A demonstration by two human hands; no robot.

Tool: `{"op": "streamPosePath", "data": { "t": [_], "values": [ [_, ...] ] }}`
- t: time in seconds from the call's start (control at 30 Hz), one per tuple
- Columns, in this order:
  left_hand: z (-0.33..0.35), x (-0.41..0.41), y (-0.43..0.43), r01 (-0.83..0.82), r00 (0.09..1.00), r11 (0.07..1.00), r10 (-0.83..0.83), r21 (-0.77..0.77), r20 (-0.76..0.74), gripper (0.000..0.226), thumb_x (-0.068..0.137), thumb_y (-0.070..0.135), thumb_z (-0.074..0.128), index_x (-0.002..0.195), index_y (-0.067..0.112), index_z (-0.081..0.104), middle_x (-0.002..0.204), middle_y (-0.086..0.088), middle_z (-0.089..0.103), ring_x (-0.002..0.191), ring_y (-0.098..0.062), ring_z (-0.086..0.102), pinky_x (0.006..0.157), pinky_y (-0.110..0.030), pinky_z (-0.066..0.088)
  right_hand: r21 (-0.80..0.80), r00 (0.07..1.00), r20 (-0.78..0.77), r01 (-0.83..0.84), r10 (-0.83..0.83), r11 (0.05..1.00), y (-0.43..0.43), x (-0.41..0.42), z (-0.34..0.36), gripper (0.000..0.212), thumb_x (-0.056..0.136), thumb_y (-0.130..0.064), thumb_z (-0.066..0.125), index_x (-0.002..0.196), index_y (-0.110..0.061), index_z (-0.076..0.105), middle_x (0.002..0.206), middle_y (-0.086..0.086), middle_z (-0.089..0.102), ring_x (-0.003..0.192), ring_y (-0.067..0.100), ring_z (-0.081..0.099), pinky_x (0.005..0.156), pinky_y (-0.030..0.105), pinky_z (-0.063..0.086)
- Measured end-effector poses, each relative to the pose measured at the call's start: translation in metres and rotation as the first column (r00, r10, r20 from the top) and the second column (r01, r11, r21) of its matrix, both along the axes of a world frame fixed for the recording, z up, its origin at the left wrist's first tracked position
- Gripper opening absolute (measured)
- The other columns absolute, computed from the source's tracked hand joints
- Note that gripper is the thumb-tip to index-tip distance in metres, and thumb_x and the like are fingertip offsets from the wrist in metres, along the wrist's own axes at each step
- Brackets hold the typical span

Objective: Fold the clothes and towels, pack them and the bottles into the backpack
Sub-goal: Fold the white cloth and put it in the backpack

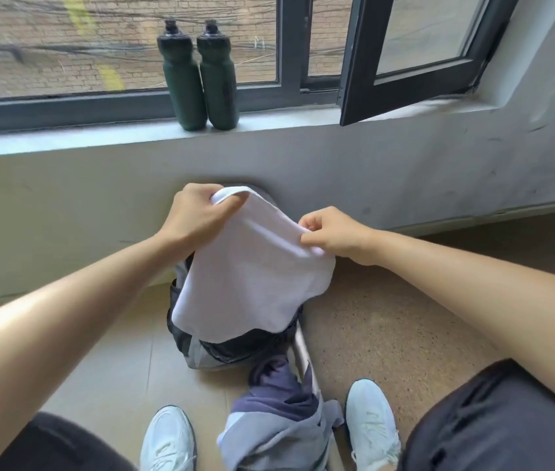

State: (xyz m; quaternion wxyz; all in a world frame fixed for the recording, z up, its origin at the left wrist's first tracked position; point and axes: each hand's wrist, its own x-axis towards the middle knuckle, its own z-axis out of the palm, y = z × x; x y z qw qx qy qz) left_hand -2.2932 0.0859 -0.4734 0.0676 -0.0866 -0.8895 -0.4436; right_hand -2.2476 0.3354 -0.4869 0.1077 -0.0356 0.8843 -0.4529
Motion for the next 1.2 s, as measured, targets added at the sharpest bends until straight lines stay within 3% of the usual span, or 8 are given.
{"op": "streamPosePath", "data": {
  "t": [0.07, 0.13, 0.3, 0.43, 0.63, 0.83, 0.97, 1.2],
  "values": [
    [-0.008, -0.012, -0.016, -0.007, 1.0, 0.998, 0.008, -0.056, 0.023, 0.046, 0.088, 0.053, 0.062, 0.084, 0.008, 0.071, 0.068, -0.003, 0.059, 0.066, -0.016, 0.049, 0.059, -0.03, 0.039, -0.043, 0.998, 0.04, -0.053, 0.055, 0.998, 0.009, -0.004, 0.003, 0.005, 0.088, -0.008, 0.068, 0.085, -0.005, 0.069, 0.079, 0.004, 0.062, 0.072, 0.015, 0.056, 0.066, 0.03, 0.043],
    [-0.013, -0.02, -0.028, -0.01, 0.999, 0.992, 0.015, -0.13, 0.037, 0.041, 0.092, 0.044, 0.064, 0.075, 0.007, 0.068, 0.064, 0.0, 0.05, 0.064, -0.018, 0.042, 0.057, -0.031, 0.032, -0.091, 0.997, 0.039, -0.056, 0.06, 0.994, 0.014, -0.006, 0.005, 0.018, 0.092, -0.016, 0.073, 0.093, 0.001, 0.068, 0.083, 0.006, 0.065, 0.075, 0.015, 0.061, 0.067, 0.028, 0.047],
    [-0.022, -0.029, -0.043, 0.107, 0.994, 0.891, -0.089, -0.441, 0.062, 0.034, 0.096, 0.035, 0.068, 0.07, 0.013, 0.067, 0.058, -0.002, 0.054, 0.063, -0.024, 0.046, 0.057, -0.033, 0.034, -0.169, 0.99, -0.078, 0.102, -0.117, 0.98, 0.014, -0.013, 0.01, 0.023, 0.098, -0.016, 0.066, 0.076, -0.013, 0.059, 0.074, 0.002, 0.058, 0.061, 0.008, 0.052, 0.055, 0.02, 0.042],
    [-0.031, -0.031, -0.051, 0.07, 0.997, 0.821, -0.044, -0.567, 0.061, 0.046, 0.1, 0.028, 0.062, 0.058, 0.019, 0.045, 0.06, -0.003, 0.047, 0.072, -0.033, 0.046, 0.062, -0.036, 0.032, -0.093, 0.931, -0.228, 0.272, -0.287, 0.958, 0.021, -0.024, 0.009, 0.025, 0.095, -0.017, 0.065, 0.071, -0.017, 0.057, 0.07, -0.002, 0.055, 0.068, 0.013, 0.05, 0.066, 0.029, 0.039],
    [-0.035, -0.036, -0.077, -0.136, 0.976, 0.942, 0.18, -0.307, 0.119, 0.032, 0.099, 0.023, 0.061, 0.069, 0.015, 0.068, 0.066, -0.005, 0.059, 0.069, -0.027, 0.051, 0.056, -0.034, 0.034, 0.135, 0.839, -0.441, 0.412, -0.317, 0.901, 0.038, -0.027, 0.026, 0.021, 0.093, -0.026, 0.066, 0.079, -0.011, 0.062, 0.071, -0.002, 0.057, 0.077, 0.021, 0.054, 0.065, 0.03, 0.035],
    [-0.025, -0.046, -0.09, -0.341, 0.935, 0.939, 0.343, -0.039, 0.09, 0.016, 0.094, 0.029, 0.068, 0.082, 0.024, 0.078, 0.074, -0.002, 0.068, 0.071, -0.026, 0.059, 0.061, -0.031, 0.044, 0.459, 0.966, -0.219, 0.225, -0.136, 0.86, 0.059, -0.026, 0.023, 0.032, 0.086, -0.038, 0.077, 0.067, -0.022, 0.057, 0.072, -0.001, 0.059, 0.075, 0.022, 0.055, 0.057, 0.029, 0.037],
    [-0.028, -0.048, -0.101, -0.424, 0.899, 0.904, 0.426, -0.048, 0.104, 0.016, 0.093, 0.024, 0.064, 0.093, 0.021, 0.08, 0.085, -0.008, 0.069, 0.081, -0.027, 0.06, 0.071, -0.032, 0.044, 0.471, 0.975, -0.16, 0.214, -0.155, 0.856, 0.076, -0.022, 0.018, 0.028, 0.086, -0.037, 0.079, 0.073, -0.018, 0.062, 0.079, 0.002, 0.062, 0.082, 0.023, 0.057, 0.064, 0.031, 0.039],
    [-0.033, -0.047, -0.103, -0.528, 0.831, 0.847, 0.529, -0.059, 0.171, 0.022, 0.092, 0.022, 0.062, 0.082, 0.008, 0.075, 0.075, -0.011, 0.053, 0.072, -0.026, 0.042, 0.065, -0.034, 0.039, 0.405, 0.966, -0.054, 0.252, -0.252, 0.879, 0.085, -0.016, -0.003, 0.029, 0.089, -0.037, 0.076, 0.074, -0.015, 0.063, 0.076, 0.002, 0.06, 0.075, 0.021, 0.055, 0.054, 0.026, 0.039]
  ]
}}
